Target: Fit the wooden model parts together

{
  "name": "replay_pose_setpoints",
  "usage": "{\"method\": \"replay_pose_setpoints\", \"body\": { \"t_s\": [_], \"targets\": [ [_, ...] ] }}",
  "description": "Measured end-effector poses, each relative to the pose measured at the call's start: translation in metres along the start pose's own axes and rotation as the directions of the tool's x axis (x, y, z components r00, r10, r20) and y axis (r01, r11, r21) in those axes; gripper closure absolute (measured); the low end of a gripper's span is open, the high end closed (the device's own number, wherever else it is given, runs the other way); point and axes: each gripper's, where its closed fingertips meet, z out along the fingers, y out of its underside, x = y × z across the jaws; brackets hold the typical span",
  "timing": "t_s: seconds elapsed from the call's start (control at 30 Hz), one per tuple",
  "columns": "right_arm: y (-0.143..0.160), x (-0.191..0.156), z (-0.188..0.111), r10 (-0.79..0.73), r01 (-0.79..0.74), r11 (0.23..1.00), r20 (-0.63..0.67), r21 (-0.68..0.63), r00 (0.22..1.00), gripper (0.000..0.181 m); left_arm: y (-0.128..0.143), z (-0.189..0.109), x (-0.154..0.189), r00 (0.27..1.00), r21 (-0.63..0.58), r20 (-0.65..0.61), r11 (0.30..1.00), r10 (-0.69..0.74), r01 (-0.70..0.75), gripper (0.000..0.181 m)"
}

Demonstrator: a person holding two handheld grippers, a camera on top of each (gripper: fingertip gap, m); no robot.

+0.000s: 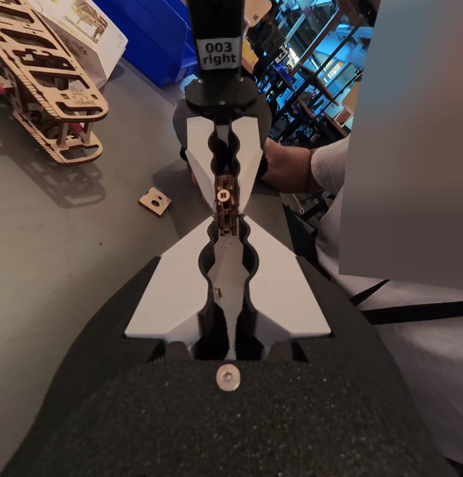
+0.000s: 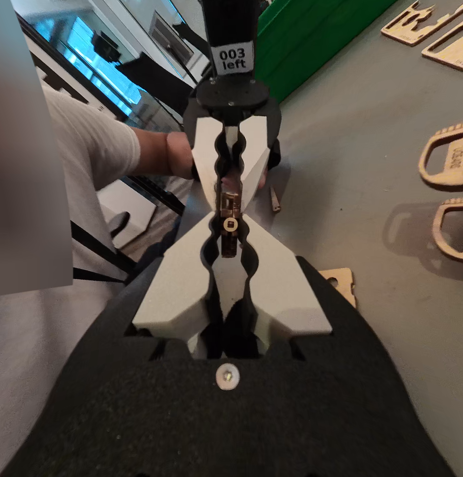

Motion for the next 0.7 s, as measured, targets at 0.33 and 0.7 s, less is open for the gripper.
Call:
{"method": "replay_pose_setpoints", "body": {
  "t_s": [0.33, 0.7],
  "targets": [
    [0.011, 0.001, 0.004, -0.044, 0.043, 0.997, -0.021, -0.063, 0.999, 0.170, 0.003, 0.000, -0.002, 1.000, -0.028, 0.018, 0.999, 0.019, -0.018, 0.171],
    [0.013, -0.002, 0.004, -0.061, 0.060, 0.996, -0.023, -0.060, 0.998, 0.171, 0.004, 0.001, 0.002, 0.996, -0.026, 0.043, 0.997, 0.073, -0.072, 0.173]
  ]
}}
